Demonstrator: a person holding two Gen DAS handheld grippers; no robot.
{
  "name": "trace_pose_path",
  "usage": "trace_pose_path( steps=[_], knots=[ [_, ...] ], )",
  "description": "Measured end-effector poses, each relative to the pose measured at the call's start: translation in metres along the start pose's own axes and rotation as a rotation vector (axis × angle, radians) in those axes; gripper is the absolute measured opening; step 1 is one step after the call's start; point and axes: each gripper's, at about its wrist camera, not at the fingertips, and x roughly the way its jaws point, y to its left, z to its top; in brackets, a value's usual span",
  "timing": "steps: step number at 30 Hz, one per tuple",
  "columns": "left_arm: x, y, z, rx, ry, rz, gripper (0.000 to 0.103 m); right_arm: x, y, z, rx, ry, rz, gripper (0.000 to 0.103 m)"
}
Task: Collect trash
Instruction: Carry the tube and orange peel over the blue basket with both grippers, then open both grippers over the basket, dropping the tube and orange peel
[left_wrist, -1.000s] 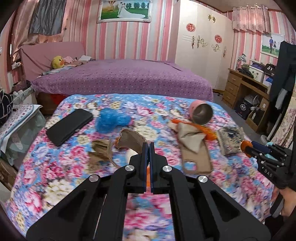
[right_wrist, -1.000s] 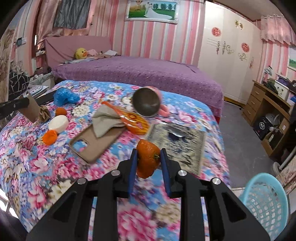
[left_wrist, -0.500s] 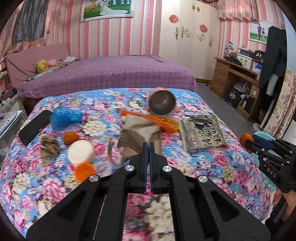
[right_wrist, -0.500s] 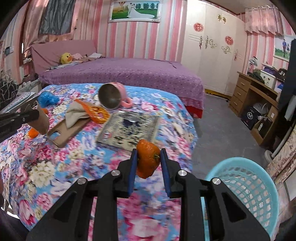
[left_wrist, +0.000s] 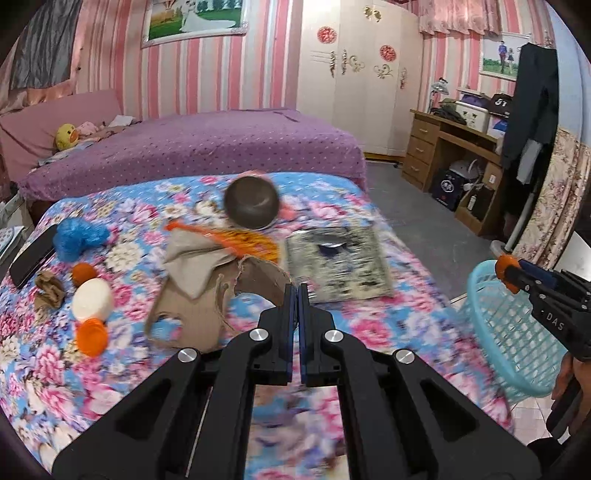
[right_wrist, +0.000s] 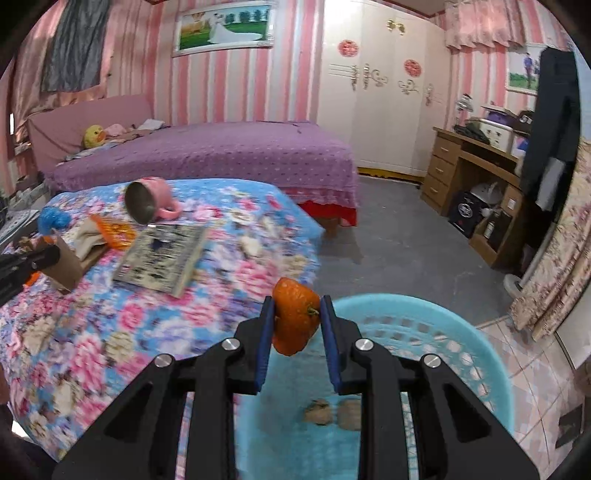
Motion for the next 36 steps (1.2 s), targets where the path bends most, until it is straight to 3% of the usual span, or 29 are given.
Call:
trace_pose_path(
  steps=[12, 25, 36],
  knots=[
    [-0.006, -0.085, 0.001, 0.068, -0.004, -0.070, 0.000, -0.011, -0.080, -0.023, 0.118, 0.013, -0.086, 0.025],
    [-0.002, -0.178, -0.008, 0.154, 0.011, -0.137, 0.000, -0.017, -0.117, -0.034, 0.164, 0.003, -0.116, 0.025],
    [0.009, -0.244, -0.013, 0.177, 0.035, -0.245, 0.000, -0.020, -0.157, -0.051, 0.239, 0.008, -0.143, 0.025]
  ],
)
